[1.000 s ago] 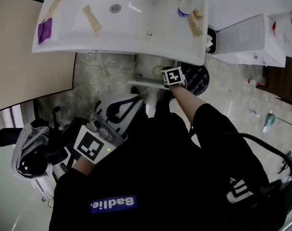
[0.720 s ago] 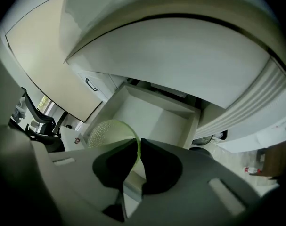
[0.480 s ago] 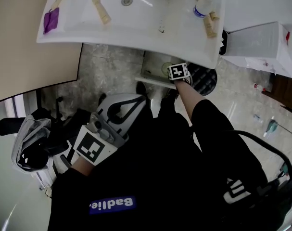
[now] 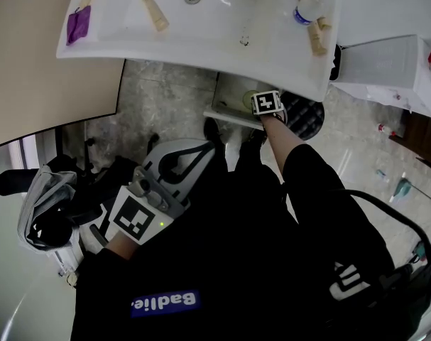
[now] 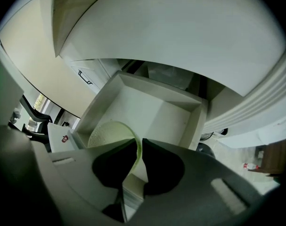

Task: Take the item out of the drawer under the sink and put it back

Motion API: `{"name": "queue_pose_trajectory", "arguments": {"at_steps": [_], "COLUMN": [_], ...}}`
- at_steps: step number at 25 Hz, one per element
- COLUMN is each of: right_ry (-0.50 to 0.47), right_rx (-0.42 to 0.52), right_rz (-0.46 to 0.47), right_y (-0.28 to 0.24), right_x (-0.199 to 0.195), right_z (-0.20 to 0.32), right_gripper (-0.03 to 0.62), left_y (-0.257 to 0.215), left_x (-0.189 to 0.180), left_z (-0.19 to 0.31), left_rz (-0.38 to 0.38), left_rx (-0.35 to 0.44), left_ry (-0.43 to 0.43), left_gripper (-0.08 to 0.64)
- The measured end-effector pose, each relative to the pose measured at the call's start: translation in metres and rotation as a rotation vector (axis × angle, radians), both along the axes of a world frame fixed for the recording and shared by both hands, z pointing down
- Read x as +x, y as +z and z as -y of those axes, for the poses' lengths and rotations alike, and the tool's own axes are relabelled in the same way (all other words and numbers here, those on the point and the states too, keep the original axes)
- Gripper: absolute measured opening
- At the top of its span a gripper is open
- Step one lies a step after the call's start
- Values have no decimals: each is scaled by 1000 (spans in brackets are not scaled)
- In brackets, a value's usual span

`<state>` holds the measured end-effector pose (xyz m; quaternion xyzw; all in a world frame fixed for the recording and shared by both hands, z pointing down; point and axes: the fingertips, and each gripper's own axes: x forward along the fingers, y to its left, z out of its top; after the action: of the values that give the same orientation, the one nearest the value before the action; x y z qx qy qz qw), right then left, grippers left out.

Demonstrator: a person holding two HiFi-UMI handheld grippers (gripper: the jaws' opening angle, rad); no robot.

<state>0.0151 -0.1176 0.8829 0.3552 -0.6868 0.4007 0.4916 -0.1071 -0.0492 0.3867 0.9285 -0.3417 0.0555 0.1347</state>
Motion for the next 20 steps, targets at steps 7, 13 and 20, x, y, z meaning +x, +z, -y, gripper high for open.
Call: {"name": "queue_pose_trajectory", "arguments": {"at_steps": [7,13,20], "right_ry": [-17,-42,-79], "right_rx": [10,63,166], "right_rz": [48,89,144], "right_y": [-16,-56,-122], "right_x": [-3,-2,2], "right_z": [-1,-8,-19], "right_gripper": [125,129,129], "left_y": [-5,-18,-35], "left_x": [-2,2,11], "left_z": [1,0,-6], "left_rz": [-19,-62,-101], "left_rx": [17,52,97], "left_ry": [-1,-1,17], "left_gripper": [5,5,5]}}
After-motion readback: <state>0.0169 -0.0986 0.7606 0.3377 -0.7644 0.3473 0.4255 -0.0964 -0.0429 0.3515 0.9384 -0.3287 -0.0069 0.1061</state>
